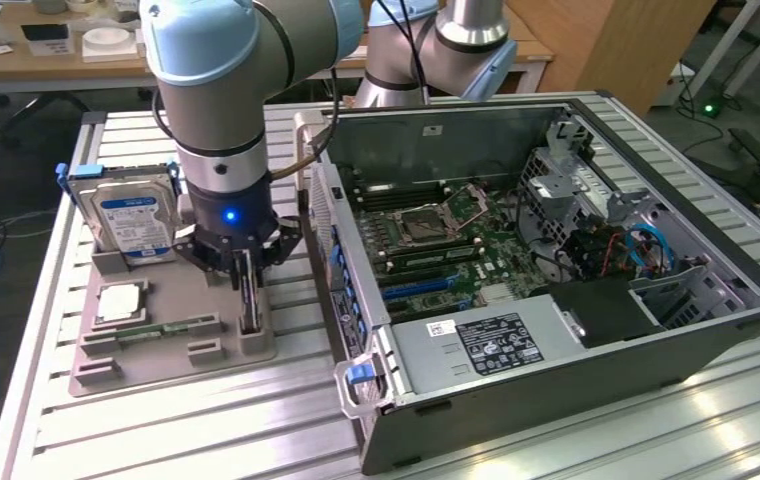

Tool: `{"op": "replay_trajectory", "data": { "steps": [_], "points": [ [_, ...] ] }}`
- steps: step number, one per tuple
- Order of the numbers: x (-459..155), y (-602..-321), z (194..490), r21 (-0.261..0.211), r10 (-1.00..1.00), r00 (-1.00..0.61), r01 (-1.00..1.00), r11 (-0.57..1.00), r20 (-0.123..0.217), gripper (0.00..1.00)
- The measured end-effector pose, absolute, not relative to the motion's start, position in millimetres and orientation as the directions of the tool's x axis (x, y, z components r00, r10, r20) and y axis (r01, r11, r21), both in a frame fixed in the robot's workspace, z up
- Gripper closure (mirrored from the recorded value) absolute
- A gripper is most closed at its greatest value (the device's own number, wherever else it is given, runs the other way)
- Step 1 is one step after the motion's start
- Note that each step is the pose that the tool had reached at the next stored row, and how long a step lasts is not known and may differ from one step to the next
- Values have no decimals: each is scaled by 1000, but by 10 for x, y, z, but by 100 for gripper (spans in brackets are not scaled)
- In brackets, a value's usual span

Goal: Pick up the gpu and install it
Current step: 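Pick up the gpu and move the gpu toward the slot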

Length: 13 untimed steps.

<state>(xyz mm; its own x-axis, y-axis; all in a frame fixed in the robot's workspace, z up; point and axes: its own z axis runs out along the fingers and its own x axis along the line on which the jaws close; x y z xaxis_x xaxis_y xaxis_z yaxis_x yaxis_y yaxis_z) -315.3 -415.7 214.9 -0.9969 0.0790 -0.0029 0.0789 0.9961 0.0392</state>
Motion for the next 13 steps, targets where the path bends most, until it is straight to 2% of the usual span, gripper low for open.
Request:
{"op": "replay_trajectory", "data": {
  "steps": [1,2,8,9,13],
  "points": [
    [-3153,-4157,2149,39,79,-997,79,996,-3,58],
    [-3153,-4157,2148,39,79,-997,79,996,-3,65],
    [-3153,-4157,2149,39,79,-997,79,996,-3,66],
    [-3153,-4157,2149,39,79,-997,79,996,-3,72],
    [-3153,-4157,2149,39,79,-997,79,996,-3,72]
  ]
}}
